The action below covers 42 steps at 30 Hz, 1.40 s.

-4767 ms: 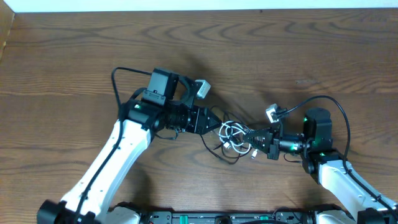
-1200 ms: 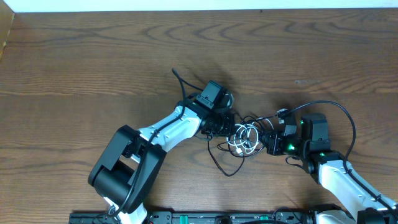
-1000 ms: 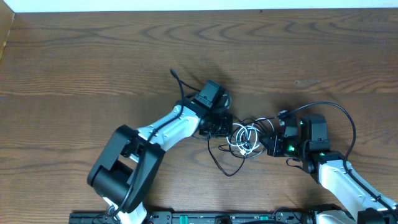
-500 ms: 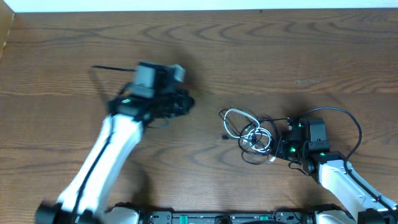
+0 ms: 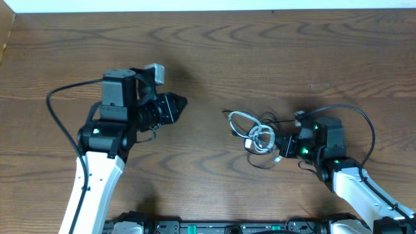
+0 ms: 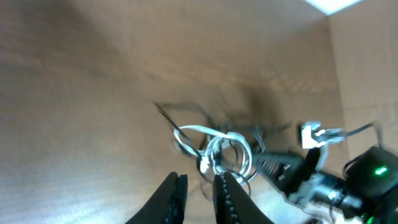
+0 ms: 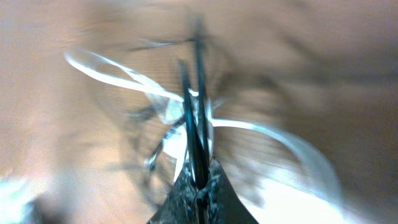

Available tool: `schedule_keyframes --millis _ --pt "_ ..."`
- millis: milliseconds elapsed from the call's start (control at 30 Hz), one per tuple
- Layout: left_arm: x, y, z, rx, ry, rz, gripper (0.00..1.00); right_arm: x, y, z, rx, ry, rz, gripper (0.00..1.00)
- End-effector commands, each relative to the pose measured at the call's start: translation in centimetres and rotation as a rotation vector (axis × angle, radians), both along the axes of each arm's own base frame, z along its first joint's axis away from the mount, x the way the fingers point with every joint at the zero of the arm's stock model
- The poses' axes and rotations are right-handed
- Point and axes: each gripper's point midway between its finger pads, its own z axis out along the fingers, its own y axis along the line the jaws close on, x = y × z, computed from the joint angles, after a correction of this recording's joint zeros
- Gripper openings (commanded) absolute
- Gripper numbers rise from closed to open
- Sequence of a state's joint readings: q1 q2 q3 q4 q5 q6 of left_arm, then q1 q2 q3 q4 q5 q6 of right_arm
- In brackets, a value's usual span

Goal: Untangle cables
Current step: 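Bring both grippers together onto the cable pile center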

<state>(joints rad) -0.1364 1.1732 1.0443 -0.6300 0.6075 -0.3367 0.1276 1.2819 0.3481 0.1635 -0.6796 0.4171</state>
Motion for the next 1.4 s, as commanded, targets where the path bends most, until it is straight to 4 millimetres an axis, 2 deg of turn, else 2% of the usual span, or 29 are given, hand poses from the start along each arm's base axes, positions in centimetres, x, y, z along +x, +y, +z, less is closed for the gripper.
schedule_keyframes --millis 0,33,167,267,400,500,633,733,833,967,1100,1267,1367 --pt "-1.2 -1.3 -1.8 -0.002 0.097 -0.057 0.22 -4.4 5.0 7.6 0.344 -0.211 0.454 0.01" --pt "-1.5 -1.6 -2.5 0.004 0.132 -0.069 0.22 -4.3 5.3 9.5 0.391 -0.251 0.482 0.01" --pt "-2.9 -3.4 -4.5 0.016 0.229 -0.138 0.22 -2.9 5.4 13.4 0.432 -0.366 0.443 0.01" --pt "-3.6 -4.9 -5.2 0.041 0.225 -0.219 0.22 -1.9 5.1 14.1 0.427 -0.387 0.378 0.01" --pt "-4.3 -6.2 -5.2 0.066 0.176 -0.309 0.22 -1.0 4.8 12.8 0.405 -0.328 0.304 0.01" --pt "-4.5 -6.4 -5.2 0.076 0.164 -0.329 0.23 -0.1 4.4 10.7 0.343 -0.266 0.238 0.01" --pt "-4.4 -6.4 -5.2 0.084 0.153 -0.337 0.23 1.1 4.0 8.0 0.189 -0.17 0.174 0.01" --pt "-4.4 -6.4 -5.2 0.084 0.153 -0.337 0.24 1.7 4.1 7.5 0.025 -0.136 0.182 0.01" --pt "-4.4 -6.4 -5.2 0.084 0.152 -0.337 0.37 1.4 5.1 9.2 -0.123 -0.158 0.266 0.01" --pt "-4.1 -6.5 -5.2 0.079 0.145 -0.334 0.4 0.2 7.9 12.5 -0.168 -0.212 0.38 0.01" --pt "-3.8 -6.7 -4.8 0.067 0.126 -0.335 0.4 -0.9 10.7 15.3 -0.094 -0.283 0.468 0.01" --pt "-3.3 -7.3 -4.1 0.038 0.085 -0.35 0.41 -1.0 11.3 16.4 0.015 -0.203 0.423 0.01" --pt "-2.6 -7.8 -3.4 0.014 0.035 -0.36 0.41 -1.7 12.3 18.9 0.146 -0.225 0.488 0.01"
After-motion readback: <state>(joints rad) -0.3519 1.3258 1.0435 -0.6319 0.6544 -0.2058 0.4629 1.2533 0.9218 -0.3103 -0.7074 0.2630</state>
